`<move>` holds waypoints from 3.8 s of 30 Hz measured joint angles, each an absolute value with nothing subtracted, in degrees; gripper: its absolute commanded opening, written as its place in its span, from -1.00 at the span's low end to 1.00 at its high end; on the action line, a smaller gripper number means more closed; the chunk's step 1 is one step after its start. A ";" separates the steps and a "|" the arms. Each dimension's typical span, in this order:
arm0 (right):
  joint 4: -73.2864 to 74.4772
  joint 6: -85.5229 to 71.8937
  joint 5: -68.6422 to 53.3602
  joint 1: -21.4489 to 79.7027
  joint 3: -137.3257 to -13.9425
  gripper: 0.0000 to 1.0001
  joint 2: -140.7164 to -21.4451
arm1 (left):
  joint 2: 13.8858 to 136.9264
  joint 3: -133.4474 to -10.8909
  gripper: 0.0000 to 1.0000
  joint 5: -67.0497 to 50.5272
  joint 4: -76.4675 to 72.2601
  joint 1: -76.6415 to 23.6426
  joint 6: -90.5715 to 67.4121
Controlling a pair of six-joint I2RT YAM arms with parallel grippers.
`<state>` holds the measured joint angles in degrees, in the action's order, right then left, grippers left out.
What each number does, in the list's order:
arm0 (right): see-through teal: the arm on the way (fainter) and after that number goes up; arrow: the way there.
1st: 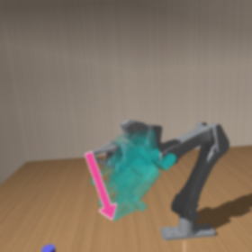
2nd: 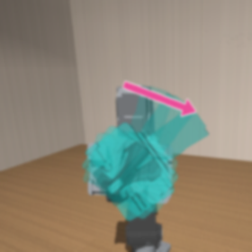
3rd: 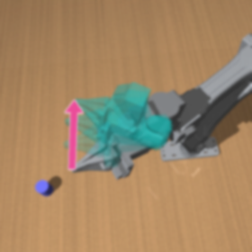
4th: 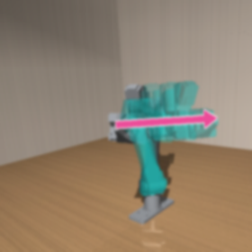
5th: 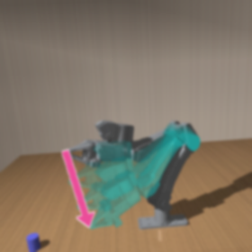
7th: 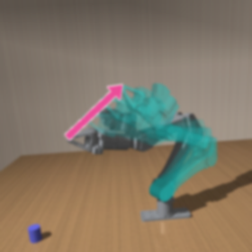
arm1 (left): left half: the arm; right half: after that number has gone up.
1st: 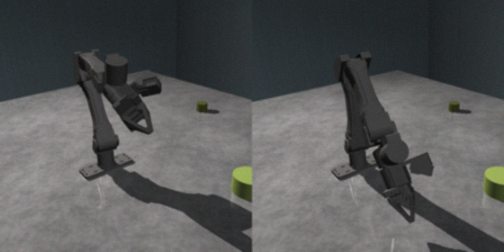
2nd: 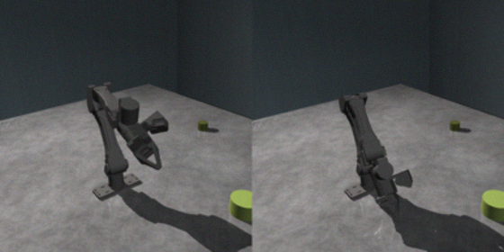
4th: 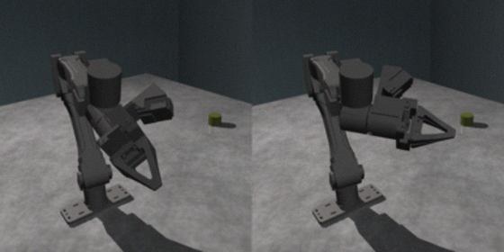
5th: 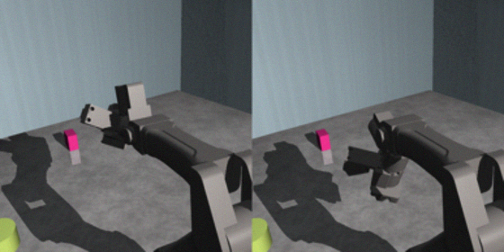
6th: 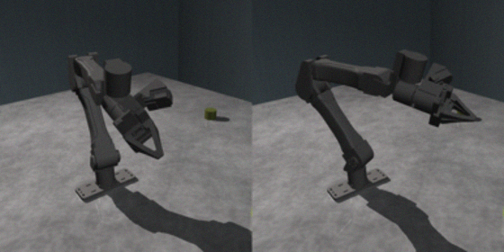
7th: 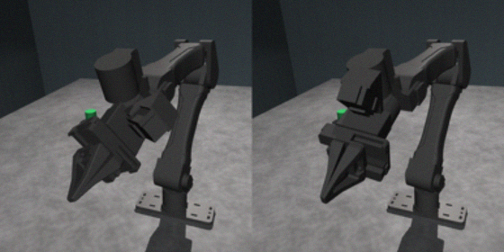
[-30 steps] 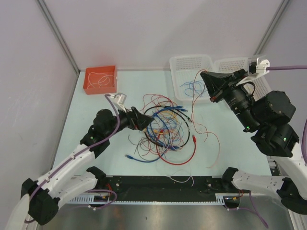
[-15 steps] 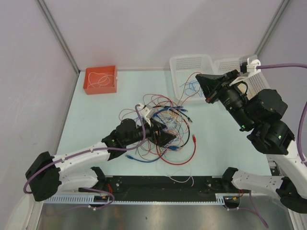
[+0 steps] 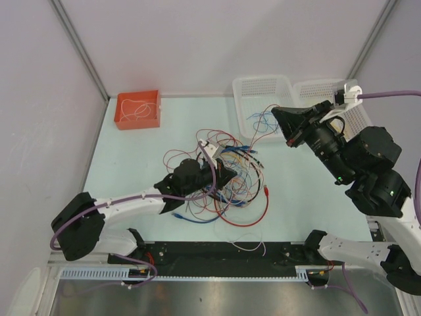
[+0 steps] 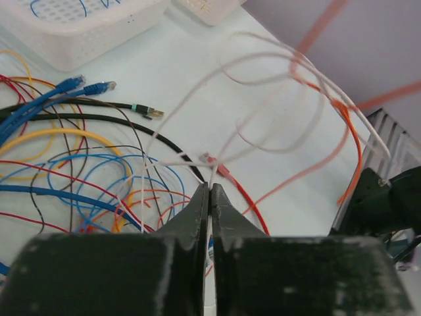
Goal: Untangle the cables
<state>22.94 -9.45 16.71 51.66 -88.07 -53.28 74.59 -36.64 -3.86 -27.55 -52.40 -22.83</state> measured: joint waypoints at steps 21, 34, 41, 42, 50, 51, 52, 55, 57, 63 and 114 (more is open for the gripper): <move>24.43 -11.42 19.31 51.68 -75.90 -1.00 -46.65 | 45.80 -70.37 -1.00 13.41 8.51 -44.80 -14.17; 22.81 -19.92 15.49 52.58 -53.04 -1.00 -51.44 | 60.95 -103.50 -1.00 17.74 17.52 -44.42 -10.26; 20.82 -21.41 14.55 52.82 -48.95 0.00 -57.28 | 65.28 -106.32 -1.00 17.65 21.43 -44.42 -8.97; 20.62 -21.87 14.46 52.84 -48.88 0.29 -57.69 | 65.63 -106.32 -1.00 17.67 21.87 -44.42 -8.78; 18.57 -21.74 15.31 53.71 -49.67 0.89 -54.41 | 68.40 -109.56 -1.00 18.26 24.56 -43.64 -6.22; 18.92 -21.74 15.73 54.00 -50.46 0.89 -53.74 | 68.77 -110.21 -0.99 18.46 24.77 -43.51 -5.93; 19.22 -21.63 16.10 54.35 -51.51 0.89 -53.15 | 69.25 -111.07 -1.00 18.85 24.86 -43.33 -5.58; 19.18 -21.17 16.73 55.11 -54.52 0.84 -50.85 | 70.32 -112.99 -1.00 19.38 24.99 -42.96 -4.91; 18.92 -20.93 16.88 55.37 -55.75 0.82 -48.99 | 70.70 -113.56 -1.00 19.59 25.02 -42.94 -4.45; 19.20 -20.91 17.39 55.44 -56.40 0.80 -45.17 | 72.40 -114.45 -1.00 23.14 24.99 -41.98 -2.44; 24.77 -20.95 14.59 45.54 -53.04 0.84 -40.86 | 112.25 -135.52 -1.00 56.40 -3.84 -9.56 -7.53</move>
